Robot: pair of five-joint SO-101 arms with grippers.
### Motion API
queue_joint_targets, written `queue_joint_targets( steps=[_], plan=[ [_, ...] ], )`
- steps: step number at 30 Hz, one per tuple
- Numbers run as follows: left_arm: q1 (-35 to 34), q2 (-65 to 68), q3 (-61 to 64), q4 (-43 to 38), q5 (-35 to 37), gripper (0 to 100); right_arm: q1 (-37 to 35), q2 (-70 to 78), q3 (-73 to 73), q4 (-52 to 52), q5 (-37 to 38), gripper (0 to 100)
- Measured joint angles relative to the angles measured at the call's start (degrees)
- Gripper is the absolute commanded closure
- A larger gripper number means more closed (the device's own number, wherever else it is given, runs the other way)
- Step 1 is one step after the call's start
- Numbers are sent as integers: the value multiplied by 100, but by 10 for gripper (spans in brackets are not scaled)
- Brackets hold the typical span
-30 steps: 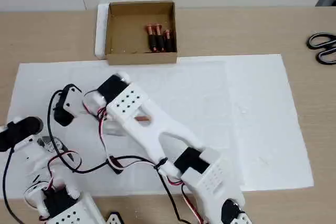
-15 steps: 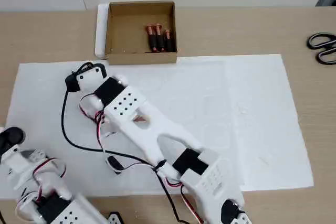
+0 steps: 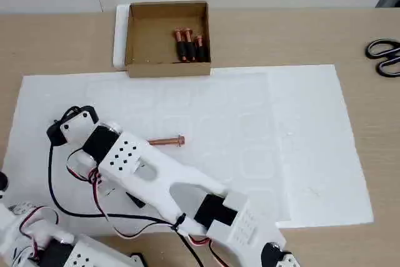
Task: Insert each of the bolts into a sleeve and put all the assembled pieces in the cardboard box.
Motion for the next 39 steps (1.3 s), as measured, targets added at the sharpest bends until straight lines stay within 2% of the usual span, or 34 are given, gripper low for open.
queue_joint_targets(
  steps=[9,16,23,32,39],
  plan=[
    [0,0,0,0,0,992,-26,-18,1002,0,-343,742],
    [0,0,0,0,0,992,-35,-18,1055,0,-369,747],
    [0,0,0,0,0,992,-457,-18,1073,0,-369,842],
    [0,0,0,0,0,992,-484,9,1073,-26,-369,833],
    [0,0,0,0,0,992,-466,607,1073,-193,-369,832]
  ],
)
